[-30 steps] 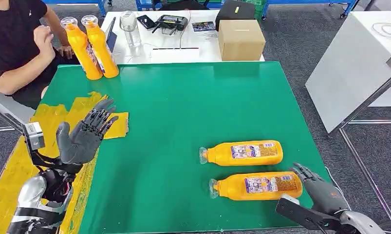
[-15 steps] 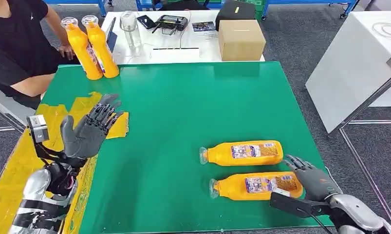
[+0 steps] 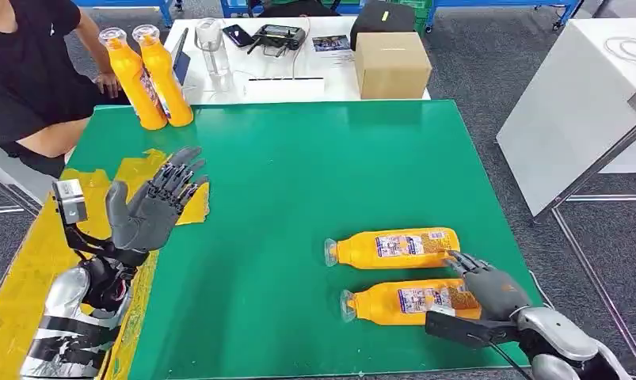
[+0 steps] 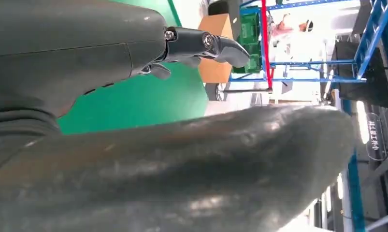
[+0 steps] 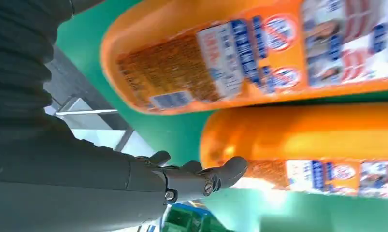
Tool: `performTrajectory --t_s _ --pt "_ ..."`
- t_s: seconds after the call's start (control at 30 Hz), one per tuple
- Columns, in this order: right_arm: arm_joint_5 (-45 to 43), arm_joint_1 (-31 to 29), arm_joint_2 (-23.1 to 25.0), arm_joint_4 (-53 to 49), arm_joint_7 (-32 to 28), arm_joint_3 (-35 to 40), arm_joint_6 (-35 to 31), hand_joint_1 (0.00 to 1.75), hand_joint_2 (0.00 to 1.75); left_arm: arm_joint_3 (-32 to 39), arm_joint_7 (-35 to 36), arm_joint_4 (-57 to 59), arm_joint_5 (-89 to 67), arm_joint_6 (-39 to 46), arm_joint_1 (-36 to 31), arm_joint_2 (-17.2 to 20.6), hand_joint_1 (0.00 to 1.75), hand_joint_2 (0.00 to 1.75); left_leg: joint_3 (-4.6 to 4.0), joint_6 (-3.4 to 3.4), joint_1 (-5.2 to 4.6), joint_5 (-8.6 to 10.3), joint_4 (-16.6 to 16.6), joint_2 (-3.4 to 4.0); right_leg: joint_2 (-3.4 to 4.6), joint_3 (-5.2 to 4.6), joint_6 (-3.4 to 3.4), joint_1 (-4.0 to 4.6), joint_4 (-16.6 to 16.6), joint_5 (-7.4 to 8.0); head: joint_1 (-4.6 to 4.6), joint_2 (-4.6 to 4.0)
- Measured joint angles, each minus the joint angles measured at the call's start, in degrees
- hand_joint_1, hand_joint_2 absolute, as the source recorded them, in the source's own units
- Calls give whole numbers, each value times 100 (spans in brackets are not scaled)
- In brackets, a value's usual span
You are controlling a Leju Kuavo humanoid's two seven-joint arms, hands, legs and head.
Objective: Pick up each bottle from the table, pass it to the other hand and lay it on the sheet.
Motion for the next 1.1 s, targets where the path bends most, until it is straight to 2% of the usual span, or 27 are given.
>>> performTrajectory --t_s 0.2,0.53,0.57,0.7,0.73,1.1 --pt "24 -239 145 240 0 390 17 0 175 -83 28 81 44 0 -111 -61 0 0 0 0 0 0 0 0 -1 0 0 0 0 0 2 0" --pt "127 -275 337 603 0 809 -77 0 175 -206 103 271 77 5 -334 -162 0 0 0 0 0 0 0 -1 -1 0 0 0 0 0 0 0" --pt "157 -279 359 656 0 851 -112 140 175 -221 107 297 79 7 -363 -173 0 0 0 0 0 0 0 -1 -1 0 0 0 0 0 2 0" --pt "238 -329 411 817 -2 1015 -122 140 175 -245 142 396 105 9 -490 -243 0 0 5 0 1 0 1 -1 0 3 0 1 0 0 4 0" --pt "247 -345 420 859 -11 1075 -122 173 175 -271 146 431 114 9 -530 -260 0 0 7 0 1 0 1 -1 0 5 0 1 0 0 0 0" --pt "247 -482 415 1099 -15 1316 -135 175 175 -380 160 678 120 18 -794 -393 0 0 38 0 1 -1 1 5 5 29 0 2 -2 0 2 0"
